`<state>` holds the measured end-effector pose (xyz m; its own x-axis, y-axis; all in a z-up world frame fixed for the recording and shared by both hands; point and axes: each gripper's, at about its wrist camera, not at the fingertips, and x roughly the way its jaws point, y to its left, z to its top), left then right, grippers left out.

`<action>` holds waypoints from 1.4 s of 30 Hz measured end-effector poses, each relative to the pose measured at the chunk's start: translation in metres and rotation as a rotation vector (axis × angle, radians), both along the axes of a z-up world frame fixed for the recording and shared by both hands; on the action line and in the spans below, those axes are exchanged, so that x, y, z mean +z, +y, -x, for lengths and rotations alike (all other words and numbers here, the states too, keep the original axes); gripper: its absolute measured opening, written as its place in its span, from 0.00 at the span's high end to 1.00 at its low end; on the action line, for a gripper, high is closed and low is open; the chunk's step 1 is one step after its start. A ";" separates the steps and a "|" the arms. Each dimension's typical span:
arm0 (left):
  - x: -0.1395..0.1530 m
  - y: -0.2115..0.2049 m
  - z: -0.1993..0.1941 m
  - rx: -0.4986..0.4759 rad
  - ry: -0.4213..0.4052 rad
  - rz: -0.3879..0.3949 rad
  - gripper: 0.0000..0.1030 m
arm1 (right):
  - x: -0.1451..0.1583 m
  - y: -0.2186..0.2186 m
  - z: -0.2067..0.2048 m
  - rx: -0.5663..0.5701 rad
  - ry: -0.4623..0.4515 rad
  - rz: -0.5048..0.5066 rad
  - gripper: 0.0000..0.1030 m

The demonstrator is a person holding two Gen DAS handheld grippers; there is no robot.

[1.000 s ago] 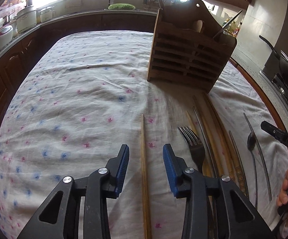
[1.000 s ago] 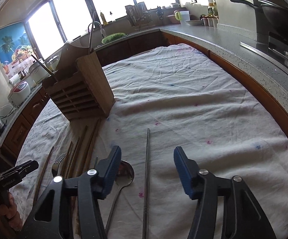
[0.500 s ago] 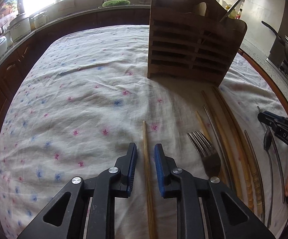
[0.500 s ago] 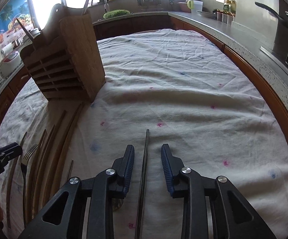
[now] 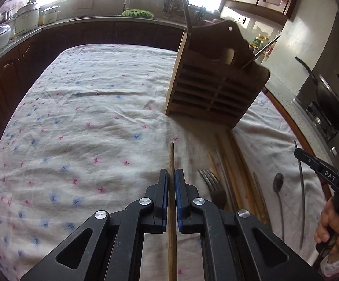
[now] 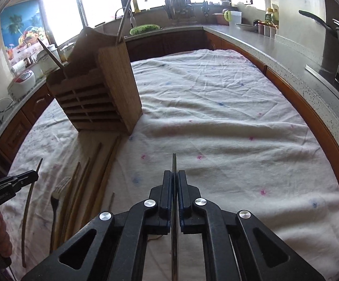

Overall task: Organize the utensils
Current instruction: 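Carry the chopstick with the left tool and drop it into the holder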

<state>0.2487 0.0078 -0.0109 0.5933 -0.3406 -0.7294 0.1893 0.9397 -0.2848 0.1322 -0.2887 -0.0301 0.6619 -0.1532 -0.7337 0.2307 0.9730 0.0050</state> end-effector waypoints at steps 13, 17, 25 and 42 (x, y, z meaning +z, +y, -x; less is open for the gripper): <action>0.085 0.039 0.071 -0.013 -0.213 0.117 0.96 | 0.099 0.013 0.046 0.031 -0.267 -0.065 0.96; 0.099 0.044 0.079 -0.011 -0.251 0.120 0.96 | 0.125 0.021 0.051 0.045 -0.335 -0.055 0.96; 0.115 0.047 0.077 0.001 -0.294 0.127 0.96 | 0.140 0.026 0.039 0.066 -0.371 -0.054 0.96; 0.137 0.046 0.037 0.060 -0.407 0.166 0.96 | 0.155 0.029 0.015 0.082 -0.410 -0.064 0.96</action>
